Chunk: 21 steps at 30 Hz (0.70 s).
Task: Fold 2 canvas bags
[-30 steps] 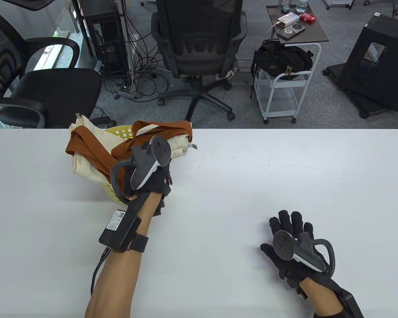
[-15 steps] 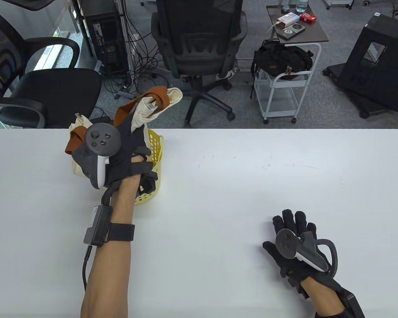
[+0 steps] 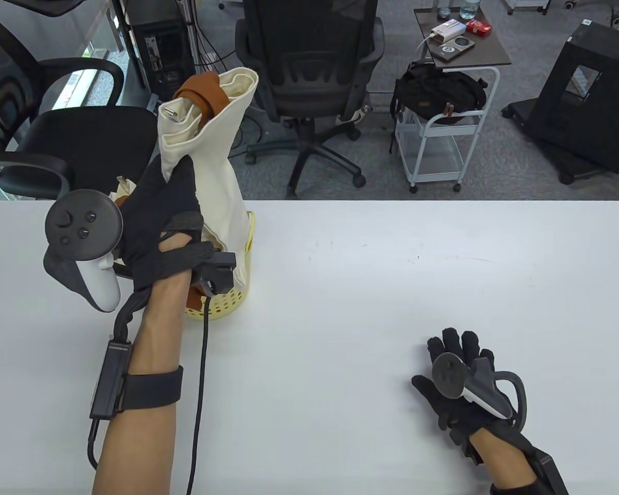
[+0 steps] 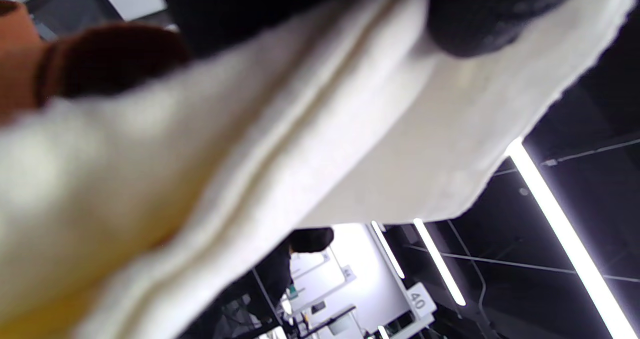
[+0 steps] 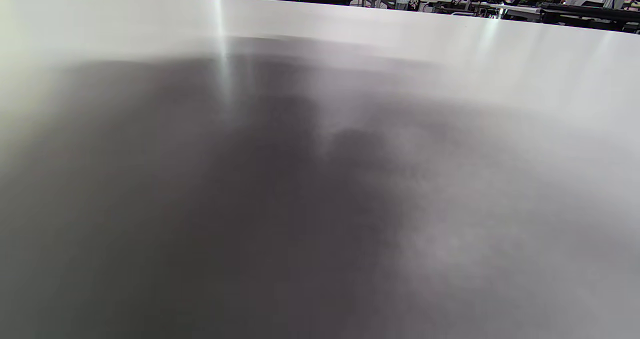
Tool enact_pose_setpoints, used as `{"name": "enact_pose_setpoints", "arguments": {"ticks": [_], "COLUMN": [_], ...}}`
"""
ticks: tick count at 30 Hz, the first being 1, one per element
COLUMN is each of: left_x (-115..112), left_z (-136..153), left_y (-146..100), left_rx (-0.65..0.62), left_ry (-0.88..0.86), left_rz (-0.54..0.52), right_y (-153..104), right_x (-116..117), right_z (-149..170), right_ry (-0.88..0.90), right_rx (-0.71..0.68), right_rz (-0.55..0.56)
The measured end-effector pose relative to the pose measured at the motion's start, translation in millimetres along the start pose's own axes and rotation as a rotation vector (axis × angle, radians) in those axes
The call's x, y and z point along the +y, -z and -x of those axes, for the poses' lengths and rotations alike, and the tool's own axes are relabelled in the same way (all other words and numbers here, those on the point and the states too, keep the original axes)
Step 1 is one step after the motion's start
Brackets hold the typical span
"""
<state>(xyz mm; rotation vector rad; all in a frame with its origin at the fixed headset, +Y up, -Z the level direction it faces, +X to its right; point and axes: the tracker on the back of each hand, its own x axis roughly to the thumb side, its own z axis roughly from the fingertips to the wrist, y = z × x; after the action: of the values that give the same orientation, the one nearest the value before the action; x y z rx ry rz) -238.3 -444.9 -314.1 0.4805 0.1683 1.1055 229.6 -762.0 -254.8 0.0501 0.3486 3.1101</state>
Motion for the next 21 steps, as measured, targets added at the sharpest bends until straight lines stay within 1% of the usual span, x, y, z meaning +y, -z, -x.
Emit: {"name": "enact_pose_setpoints", "arguments": {"ticks": [5,7,9,11,13,15,17,20,21], "left_x": [10,12,13,10,2,-8,-21,-42,-46], "left_z": [-1,-1,0,6,15,29,48,82,89], "left_y": [-13,-19,-26,-32,-38,-45,-55,-69,-72], "left_rx": [0.0,-0.001,-0.016,0.006,0.019,0.026,0.042,0.086,0.096], "left_ry": [-0.112,-0.157,-0.134,-0.13,-0.138,-0.1,-0.075,-0.103,-0.111], "left_rz": [0.045,0.107,0.155,0.223,0.281,0.338,0.384,0.489,0.509], "right_y": [1,0,0,0,1,1,1,2,1], "right_x": [1,0,1,1,1,2,1,-1,-2], "right_z": [1,1,0,-2,-3,-2,-1,1,1], "right_ry": [0.0,-0.002,-0.003,-0.002,-0.006,-0.009,0.01,0.032,0.04], "right_rx": [0.009,0.008,0.002,-0.004,-0.005,-0.003,-0.004,-0.005,-0.007], "right_rz": [-0.003,0.001,0.003,0.005,0.001,0.002,0.007,0.009,0.008]}}
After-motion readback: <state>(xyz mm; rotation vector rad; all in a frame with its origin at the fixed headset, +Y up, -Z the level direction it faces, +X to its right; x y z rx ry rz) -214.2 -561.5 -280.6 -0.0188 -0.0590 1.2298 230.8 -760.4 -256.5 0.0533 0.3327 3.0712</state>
